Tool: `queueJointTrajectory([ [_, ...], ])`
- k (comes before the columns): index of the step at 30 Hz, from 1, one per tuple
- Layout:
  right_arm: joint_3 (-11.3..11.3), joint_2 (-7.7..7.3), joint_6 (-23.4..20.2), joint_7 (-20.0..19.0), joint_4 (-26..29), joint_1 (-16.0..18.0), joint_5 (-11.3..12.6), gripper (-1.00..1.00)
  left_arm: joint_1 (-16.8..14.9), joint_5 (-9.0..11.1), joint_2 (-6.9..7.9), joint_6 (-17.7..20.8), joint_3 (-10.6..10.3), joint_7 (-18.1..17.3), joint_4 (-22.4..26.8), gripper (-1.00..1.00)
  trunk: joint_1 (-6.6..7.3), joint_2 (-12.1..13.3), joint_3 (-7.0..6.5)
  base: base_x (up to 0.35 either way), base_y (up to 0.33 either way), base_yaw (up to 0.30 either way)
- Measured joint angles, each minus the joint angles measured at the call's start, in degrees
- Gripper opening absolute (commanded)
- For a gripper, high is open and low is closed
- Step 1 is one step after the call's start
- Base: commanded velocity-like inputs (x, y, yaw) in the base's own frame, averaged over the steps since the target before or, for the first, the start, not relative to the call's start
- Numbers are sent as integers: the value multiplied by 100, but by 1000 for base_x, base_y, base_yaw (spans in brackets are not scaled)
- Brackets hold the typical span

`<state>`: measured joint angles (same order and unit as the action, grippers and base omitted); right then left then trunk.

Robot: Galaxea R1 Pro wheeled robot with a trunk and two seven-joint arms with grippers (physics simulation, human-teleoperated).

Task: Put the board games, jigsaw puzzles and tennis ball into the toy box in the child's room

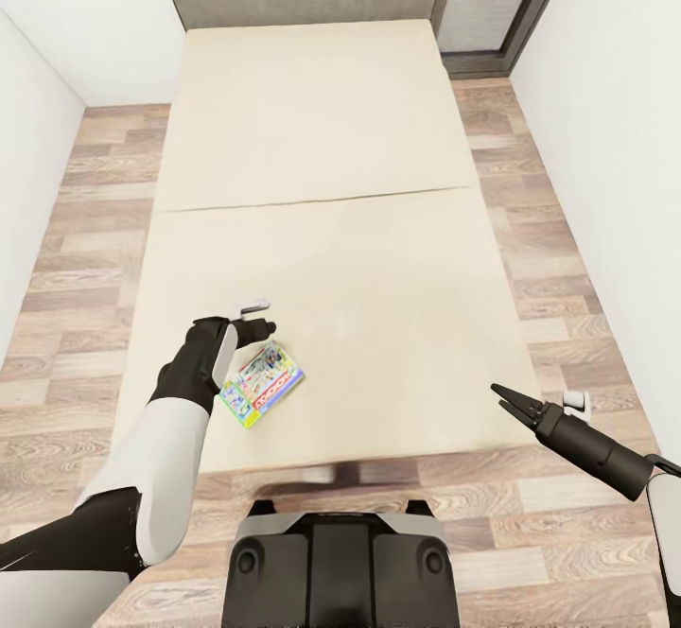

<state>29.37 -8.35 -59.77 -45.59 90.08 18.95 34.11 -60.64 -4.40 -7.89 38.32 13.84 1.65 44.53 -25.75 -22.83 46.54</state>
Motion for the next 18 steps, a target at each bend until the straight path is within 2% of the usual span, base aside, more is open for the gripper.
queueJointTrajectory([
  [18,3,-9,0,-1,0,0,0,100,3,0,-37,-244,-12,-1,13,100,0,0,167,0,0,0],
])
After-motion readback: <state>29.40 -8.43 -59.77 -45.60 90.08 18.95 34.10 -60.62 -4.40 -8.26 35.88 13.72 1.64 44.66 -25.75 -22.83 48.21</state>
